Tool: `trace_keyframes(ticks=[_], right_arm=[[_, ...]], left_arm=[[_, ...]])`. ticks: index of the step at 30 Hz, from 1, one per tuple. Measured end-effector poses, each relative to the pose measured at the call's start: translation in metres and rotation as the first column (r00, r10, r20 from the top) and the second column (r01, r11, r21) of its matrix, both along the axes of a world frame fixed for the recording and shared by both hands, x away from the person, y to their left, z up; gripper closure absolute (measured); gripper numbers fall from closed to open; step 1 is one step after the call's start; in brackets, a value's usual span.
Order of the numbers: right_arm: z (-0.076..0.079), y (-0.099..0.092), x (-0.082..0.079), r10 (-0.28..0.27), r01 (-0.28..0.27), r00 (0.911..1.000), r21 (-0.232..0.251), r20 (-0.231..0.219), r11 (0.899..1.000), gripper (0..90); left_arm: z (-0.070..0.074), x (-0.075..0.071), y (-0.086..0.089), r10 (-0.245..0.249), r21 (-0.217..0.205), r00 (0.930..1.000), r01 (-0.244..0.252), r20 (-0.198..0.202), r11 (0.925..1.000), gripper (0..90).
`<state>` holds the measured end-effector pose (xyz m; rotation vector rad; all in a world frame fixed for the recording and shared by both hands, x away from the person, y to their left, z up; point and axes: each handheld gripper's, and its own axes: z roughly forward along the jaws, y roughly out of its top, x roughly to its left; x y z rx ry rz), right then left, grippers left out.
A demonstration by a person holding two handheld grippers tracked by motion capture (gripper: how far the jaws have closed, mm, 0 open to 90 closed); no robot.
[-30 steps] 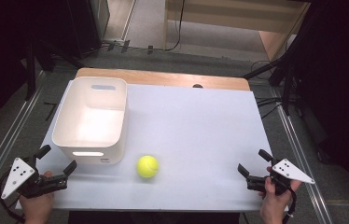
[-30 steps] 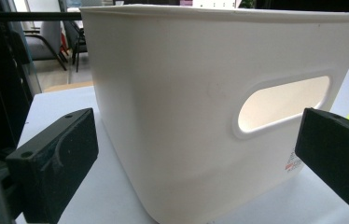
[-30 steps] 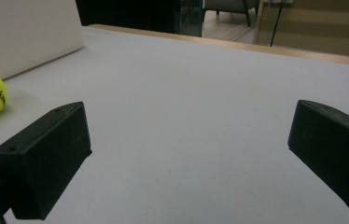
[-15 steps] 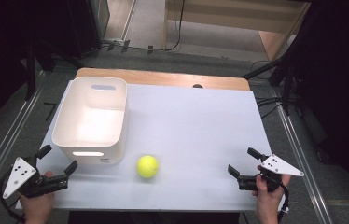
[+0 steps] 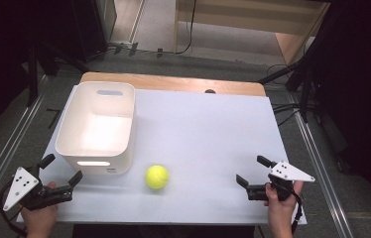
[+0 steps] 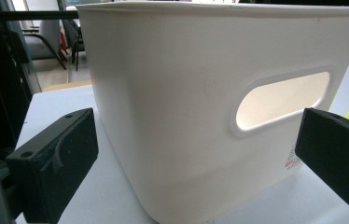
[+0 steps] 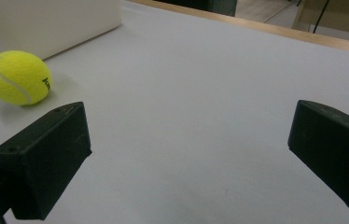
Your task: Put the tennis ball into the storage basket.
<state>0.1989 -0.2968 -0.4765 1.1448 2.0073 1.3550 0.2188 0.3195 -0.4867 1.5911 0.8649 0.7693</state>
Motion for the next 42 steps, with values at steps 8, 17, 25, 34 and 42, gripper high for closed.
trace_keyframes(ticks=[8,17,25,34,42], right_arm=[[0.004,0.008,0.007,0.019,-0.019,0.9997,-0.009,-0.016,1.000,0.0],[0.007,0.018,0.015,0.049,-0.050,0.9983,-0.023,-0.031,0.999,0.0],[0.010,0.028,0.020,0.074,-0.075,0.9967,-0.031,-0.035,0.997,0.0],[0.021,0.037,0.029,0.108,-0.109,0.9935,-0.046,-0.036,0.993,0.0],[0.031,0.052,0.040,0.146,-0.149,0.9878,-0.056,-0.054,0.987,0.0]], left_arm=[[0.000,0.000,0.000,-0.002,0.000,1.0000,0.002,-0.001,1.0000,0.0],[0.000,0.000,0.000,-0.003,0.000,1.0000,0.003,-0.001,1.0000,0.0],[0.000,0.000,0.000,-0.002,0.001,1.0000,0.002,-0.001,1.0000,0.0],[0.000,0.002,-0.001,-0.002,0.006,1.0000,0.002,-0.004,1.0000,0.0],[0.000,0.002,0.000,0.005,-0.012,0.9999,-0.005,-0.010,0.9999,0.0]])
